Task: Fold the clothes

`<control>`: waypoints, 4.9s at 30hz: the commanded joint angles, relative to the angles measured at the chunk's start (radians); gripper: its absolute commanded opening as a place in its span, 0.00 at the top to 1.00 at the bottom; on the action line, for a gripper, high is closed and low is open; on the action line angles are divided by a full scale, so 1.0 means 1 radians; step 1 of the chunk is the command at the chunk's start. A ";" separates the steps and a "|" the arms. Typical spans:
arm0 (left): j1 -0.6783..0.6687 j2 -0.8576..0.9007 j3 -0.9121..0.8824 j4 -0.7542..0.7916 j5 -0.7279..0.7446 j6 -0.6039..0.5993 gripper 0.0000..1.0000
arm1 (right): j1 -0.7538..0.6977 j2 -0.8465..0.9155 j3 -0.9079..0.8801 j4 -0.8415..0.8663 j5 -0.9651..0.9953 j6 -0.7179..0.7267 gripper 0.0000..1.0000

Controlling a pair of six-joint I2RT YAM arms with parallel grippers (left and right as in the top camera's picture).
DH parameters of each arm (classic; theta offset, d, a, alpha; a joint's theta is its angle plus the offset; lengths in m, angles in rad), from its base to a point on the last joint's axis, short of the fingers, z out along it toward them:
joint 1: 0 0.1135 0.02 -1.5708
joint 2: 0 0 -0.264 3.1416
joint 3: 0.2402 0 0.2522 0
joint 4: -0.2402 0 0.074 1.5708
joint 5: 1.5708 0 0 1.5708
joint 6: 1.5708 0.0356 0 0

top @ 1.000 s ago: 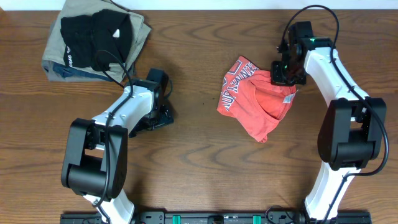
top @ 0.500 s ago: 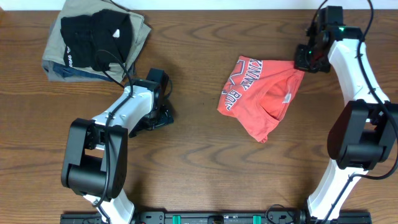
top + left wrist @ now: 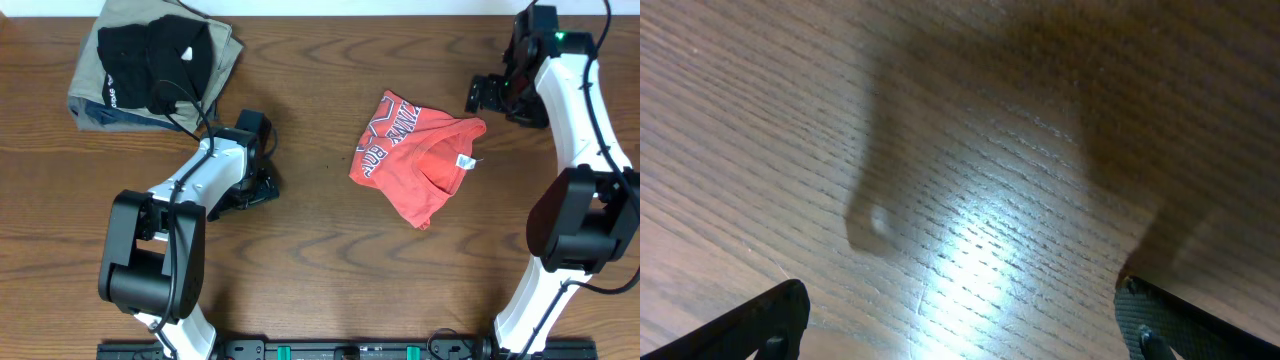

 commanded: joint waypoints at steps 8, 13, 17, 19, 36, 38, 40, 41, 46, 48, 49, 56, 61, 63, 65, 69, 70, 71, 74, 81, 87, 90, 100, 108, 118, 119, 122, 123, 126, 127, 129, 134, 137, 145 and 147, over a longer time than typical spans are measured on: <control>0.000 0.010 -0.006 -0.002 0.012 -0.005 0.02 | 0.095 -0.008 -0.005 -0.293 -0.314 -0.232 0.16; 0.000 0.010 -0.006 -0.002 0.046 -0.005 0.02 | 0.201 -0.008 -0.082 -0.303 -0.241 -0.238 0.16; 0.000 0.010 -0.006 0.001 0.047 -0.005 0.02 | 0.267 -0.008 -0.150 -0.287 -0.177 -0.237 0.14; 0.000 0.010 -0.006 0.002 0.048 -0.005 0.02 | 0.288 -0.008 -0.187 -0.259 -0.145 -0.230 0.13; 0.000 0.010 -0.006 0.012 0.048 -0.005 0.02 | 0.245 -0.008 -0.354 -0.119 -0.034 -0.159 0.36; 0.000 0.010 -0.006 0.012 0.048 -0.005 0.02 | 0.245 -0.008 -0.353 -0.123 -0.034 -0.158 0.52; 0.000 0.010 -0.006 0.012 0.048 -0.005 0.02 | 0.245 -0.008 -0.352 -0.123 -0.034 -0.144 0.53; 0.000 0.010 -0.006 0.012 0.048 -0.005 0.02 | 0.245 -0.008 -0.352 -0.125 -0.034 -0.140 0.53; 0.000 0.010 -0.006 0.012 0.048 -0.005 0.02 | 0.245 -0.008 -0.352 -0.150 -0.028 -0.138 0.75; 0.000 0.010 -0.006 0.012 0.048 -0.005 0.02 | 0.245 -0.008 -0.352 -0.174 0.003 -0.098 0.82; 0.000 0.010 -0.006 0.012 0.048 -0.005 0.02 | 0.245 -0.008 -0.352 -0.188 0.032 -0.071 0.84; 0.000 0.010 -0.006 0.012 0.048 -0.005 0.02 | 0.236 -0.008 -0.352 -0.272 0.160 0.082 0.99; 0.000 0.010 -0.006 0.012 0.048 -0.005 0.02 | 0.235 -0.008 -0.352 -0.291 0.160 0.090 0.64; 0.000 0.010 -0.006 0.013 0.048 -0.005 0.02 | 0.235 -0.008 -0.352 -0.300 0.161 0.089 0.20; 0.000 0.010 -0.006 0.013 0.048 -0.005 0.02 | 0.235 -0.008 -0.350 -0.303 0.161 0.089 0.12; 0.000 0.010 -0.006 0.013 0.048 -0.005 0.02 | 0.235 -0.014 -0.315 -0.303 0.160 0.099 0.12; 0.000 0.010 -0.006 0.012 0.051 -0.005 0.02 | 0.235 -0.018 -0.303 -0.303 0.161 0.105 0.12; 0.000 0.010 -0.006 0.012 0.056 -0.005 0.02 | 0.235 -0.025 -0.285 -0.301 0.160 0.108 0.12; 0.000 0.010 -0.006 0.013 0.118 0.043 0.02 | 0.235 -0.053 -0.232 -0.278 0.151 0.108 0.06; -0.035 -0.019 0.001 0.095 0.484 0.313 0.02 | 0.193 -0.090 -0.194 -0.133 0.138 0.107 0.01; -0.132 -0.130 0.010 0.165 0.465 0.332 0.50 | 0.101 -0.089 -0.203 -0.061 0.050 0.076 0.57; -0.182 -0.182 0.010 0.232 0.466 0.302 0.86 | 0.061 -0.089 -0.203 -0.054 0.027 0.077 0.89; -0.354 -0.144 0.010 0.482 0.496 0.257 0.94 | 0.028 -0.089 -0.238 0.018 -0.074 0.043 0.99; -0.386 -0.099 0.010 0.708 0.496 0.257 0.94 | 0.079 -0.089 -0.390 0.166 -0.137 0.043 0.99; -0.391 0.011 0.010 0.935 0.518 0.150 0.93 | 0.124 -0.089 -0.523 0.338 -0.245 0.067 0.99; -0.391 0.032 0.010 0.944 0.522 0.131 0.94 | 0.124 -0.089 -0.523 0.338 -0.245 0.067 0.99; -0.391 0.089 0.010 0.953 0.522 0.102 0.94 | 0.124 -0.089 -0.523 0.336 -0.244 0.066 0.99; -0.390 0.105 0.010 0.951 0.522 0.103 0.94 | 0.124 -0.089 -0.523 0.334 -0.244 0.066 0.99; -0.389 0.145 0.010 0.943 0.521 0.103 0.94 | 0.124 -0.089 -0.523 0.330 -0.240 0.066 0.99; -0.388 0.152 0.010 0.933 0.518 0.103 0.93 | 0.124 -0.089 -0.523 0.329 -0.235 0.066 0.99; -0.379 0.156 0.010 0.888 0.503 0.102 0.94 | 0.124 -0.089 -0.523 0.328 -0.224 0.065 0.99; -0.321 0.153 0.010 0.674 0.354 0.036 0.94 | 0.123 -0.089 -0.523 0.326 -0.214 0.062 0.99; -0.275 0.148 0.010 0.591 0.345 0.028 0.94 | 0.124 -0.089 -0.523 0.326 -0.214 0.062 0.99; -0.184 0.048 0.010 0.468 0.344 0.039 0.94 | 0.124 -0.089 -0.512 0.317 -0.216 0.062 0.99; -0.179 0.010 0.010 0.444 0.332 0.067 0.94 | 0.124 -0.089 -0.492 0.290 -0.219 0.062 0.99</control>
